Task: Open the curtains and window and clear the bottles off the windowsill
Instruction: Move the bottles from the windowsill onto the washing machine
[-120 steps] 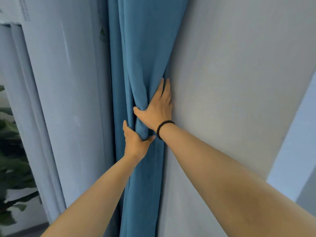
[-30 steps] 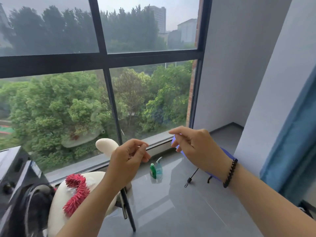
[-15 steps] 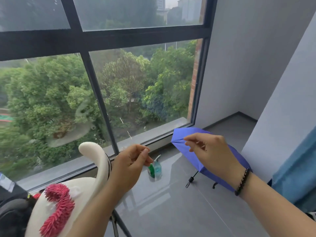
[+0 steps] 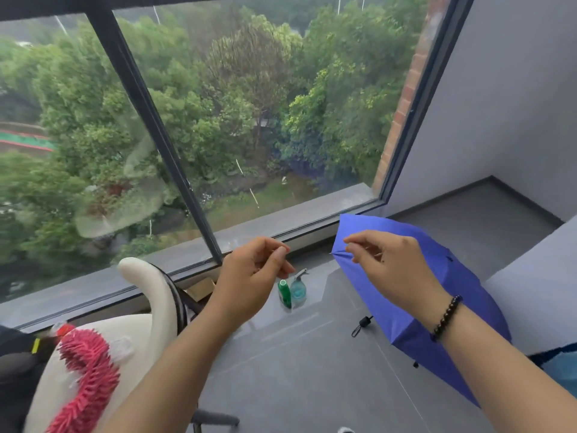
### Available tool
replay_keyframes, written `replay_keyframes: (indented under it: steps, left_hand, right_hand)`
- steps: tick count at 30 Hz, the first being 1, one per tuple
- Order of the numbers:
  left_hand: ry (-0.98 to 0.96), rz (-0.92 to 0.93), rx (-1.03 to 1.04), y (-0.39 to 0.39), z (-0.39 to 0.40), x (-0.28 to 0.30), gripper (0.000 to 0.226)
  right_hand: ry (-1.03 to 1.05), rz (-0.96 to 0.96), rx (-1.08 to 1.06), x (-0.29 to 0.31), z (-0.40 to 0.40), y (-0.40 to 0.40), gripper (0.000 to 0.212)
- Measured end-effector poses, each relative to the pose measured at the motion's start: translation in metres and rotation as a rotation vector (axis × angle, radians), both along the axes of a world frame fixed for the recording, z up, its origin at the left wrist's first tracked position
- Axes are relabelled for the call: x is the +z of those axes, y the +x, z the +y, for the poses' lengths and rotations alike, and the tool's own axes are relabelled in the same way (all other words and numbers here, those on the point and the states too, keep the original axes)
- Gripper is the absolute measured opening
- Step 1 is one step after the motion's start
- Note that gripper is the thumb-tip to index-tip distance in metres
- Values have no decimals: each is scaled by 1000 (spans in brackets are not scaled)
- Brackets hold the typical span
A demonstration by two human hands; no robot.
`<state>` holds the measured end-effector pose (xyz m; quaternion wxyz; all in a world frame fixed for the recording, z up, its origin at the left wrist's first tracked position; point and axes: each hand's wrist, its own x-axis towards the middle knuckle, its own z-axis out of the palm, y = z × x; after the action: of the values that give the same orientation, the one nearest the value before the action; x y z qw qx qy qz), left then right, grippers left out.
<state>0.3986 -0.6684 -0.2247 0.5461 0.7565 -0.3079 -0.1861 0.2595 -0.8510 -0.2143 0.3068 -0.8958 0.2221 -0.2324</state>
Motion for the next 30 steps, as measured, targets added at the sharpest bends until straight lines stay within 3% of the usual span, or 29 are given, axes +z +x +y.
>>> replay_keyframes:
  steps: [16,22,28,30]
  left_hand:
    - [269,63,178,140,-165,-73,12]
    - [324,135,239,182,-200,-145,16]
    - [389,247,299,212,-216,-241,13]
    - [425,284,325,217,-220,-278,12]
  right_hand:
    - [143,196,231,-79,-172,184,12]
    - [400,286,213,-143,-207,235,19]
    - [697,333,39,-241,-203,285,10]
    - [722,353,-40,-277,-197,300,17]
